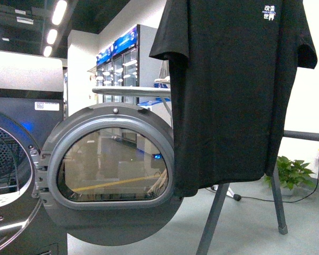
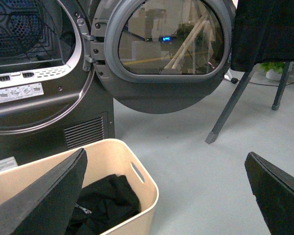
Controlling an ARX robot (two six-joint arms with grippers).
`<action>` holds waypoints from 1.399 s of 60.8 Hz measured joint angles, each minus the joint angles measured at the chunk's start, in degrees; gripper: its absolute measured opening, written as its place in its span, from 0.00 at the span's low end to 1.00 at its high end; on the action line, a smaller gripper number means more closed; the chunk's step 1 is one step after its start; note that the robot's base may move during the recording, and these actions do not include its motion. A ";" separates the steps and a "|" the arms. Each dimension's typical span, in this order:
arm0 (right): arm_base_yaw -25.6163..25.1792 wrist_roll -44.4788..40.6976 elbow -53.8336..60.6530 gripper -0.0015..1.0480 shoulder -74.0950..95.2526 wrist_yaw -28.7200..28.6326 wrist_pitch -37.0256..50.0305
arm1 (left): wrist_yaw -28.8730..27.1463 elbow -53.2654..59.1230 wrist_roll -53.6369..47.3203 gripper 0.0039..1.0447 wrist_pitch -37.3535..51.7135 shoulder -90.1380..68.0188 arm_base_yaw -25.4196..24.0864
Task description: Move hamper under clothes hanger
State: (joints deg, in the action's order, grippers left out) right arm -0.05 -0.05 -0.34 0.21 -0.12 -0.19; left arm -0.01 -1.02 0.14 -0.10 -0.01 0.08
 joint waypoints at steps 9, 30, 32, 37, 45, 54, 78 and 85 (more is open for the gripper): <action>0.00 0.00 0.00 0.92 0.00 0.04 0.04 | 0.00 0.00 0.00 0.94 0.02 0.00 0.00; -0.07 0.00 0.00 0.92 0.00 0.33 0.02 | 0.17 0.00 0.00 0.94 0.02 -0.13 0.00; -0.07 0.00 0.00 0.92 0.00 0.24 0.02 | 0.11 0.00 0.00 0.94 0.02 -0.11 0.00; -0.04 0.00 0.00 0.92 0.00 0.02 0.02 | -0.09 0.00 0.00 0.94 0.02 -0.09 0.00; -0.02 0.00 0.00 0.92 0.00 0.09 0.02 | -0.04 0.00 0.00 0.94 0.02 -0.09 0.00; -0.02 0.00 0.00 0.92 0.00 0.09 0.02 | -0.02 0.00 0.00 0.94 0.02 -0.04 0.00; 0.04 0.00 0.00 0.92 0.00 0.07 0.02 | 0.00 0.00 0.00 0.94 0.02 0.00 -0.04; 0.04 0.00 0.00 0.92 0.00 0.04 0.02 | -0.02 0.00 0.00 0.94 0.02 0.02 -0.07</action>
State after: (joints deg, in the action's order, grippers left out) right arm -0.01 -0.05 -0.34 0.21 -0.08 -0.16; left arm -0.03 -1.02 0.14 -0.08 0.01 0.01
